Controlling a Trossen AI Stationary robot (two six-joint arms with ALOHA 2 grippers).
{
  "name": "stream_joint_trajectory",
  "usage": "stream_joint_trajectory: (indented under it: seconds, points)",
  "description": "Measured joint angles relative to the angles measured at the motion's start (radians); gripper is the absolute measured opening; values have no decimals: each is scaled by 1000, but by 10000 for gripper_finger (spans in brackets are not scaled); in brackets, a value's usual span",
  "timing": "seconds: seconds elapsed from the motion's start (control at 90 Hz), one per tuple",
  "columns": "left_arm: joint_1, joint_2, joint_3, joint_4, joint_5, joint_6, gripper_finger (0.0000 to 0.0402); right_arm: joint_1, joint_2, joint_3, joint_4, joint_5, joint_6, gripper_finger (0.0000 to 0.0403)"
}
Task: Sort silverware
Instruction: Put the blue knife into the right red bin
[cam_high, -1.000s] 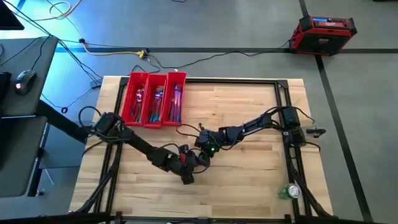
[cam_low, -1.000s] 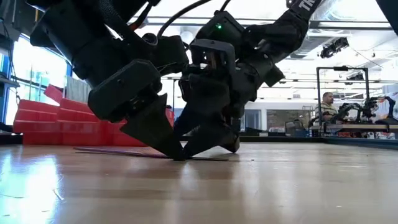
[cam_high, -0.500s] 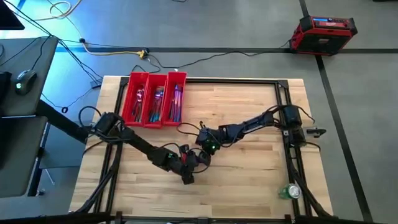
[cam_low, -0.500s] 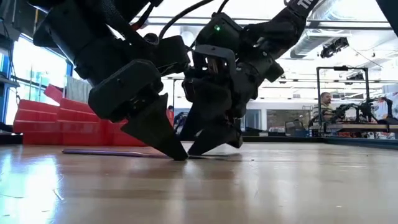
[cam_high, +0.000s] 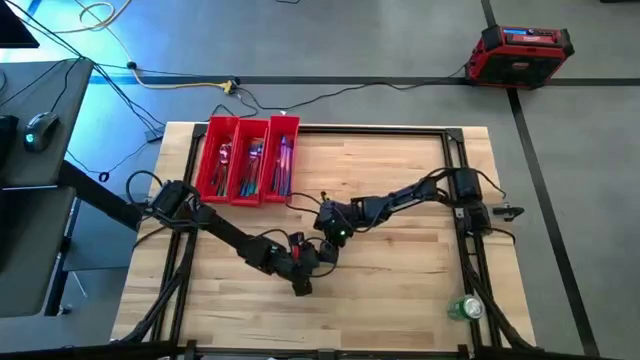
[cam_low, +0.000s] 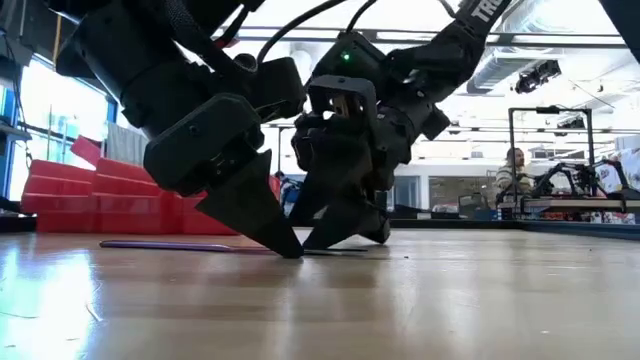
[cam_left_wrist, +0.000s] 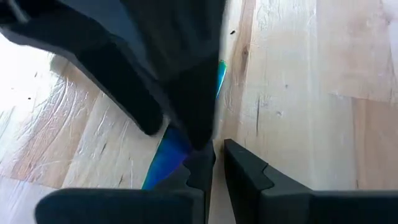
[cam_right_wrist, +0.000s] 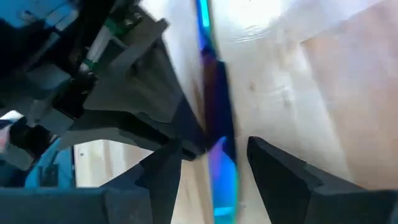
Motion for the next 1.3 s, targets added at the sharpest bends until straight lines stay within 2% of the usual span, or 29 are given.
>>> stream_joint_trajectory:
  seconds: [0.622, 0.856, 1.167, 1.3]
  points:
    - [-2, 3, 14, -7, -29, 25, 23, 4, 12, -2, 0, -33, -21, 178]
    - [-3, 4, 35, -15, -37, 44, 23, 20, 16, -3, 55, -76, -29, 178]
    - [-3, 4, 36, -12, -41, 36, 23, 25, 10, -4, 49, 0, -48, 178]
    - [-11, 5, 36, -12, -48, 44, 23, 8, -26, -6, 51, -11, -61, 178]
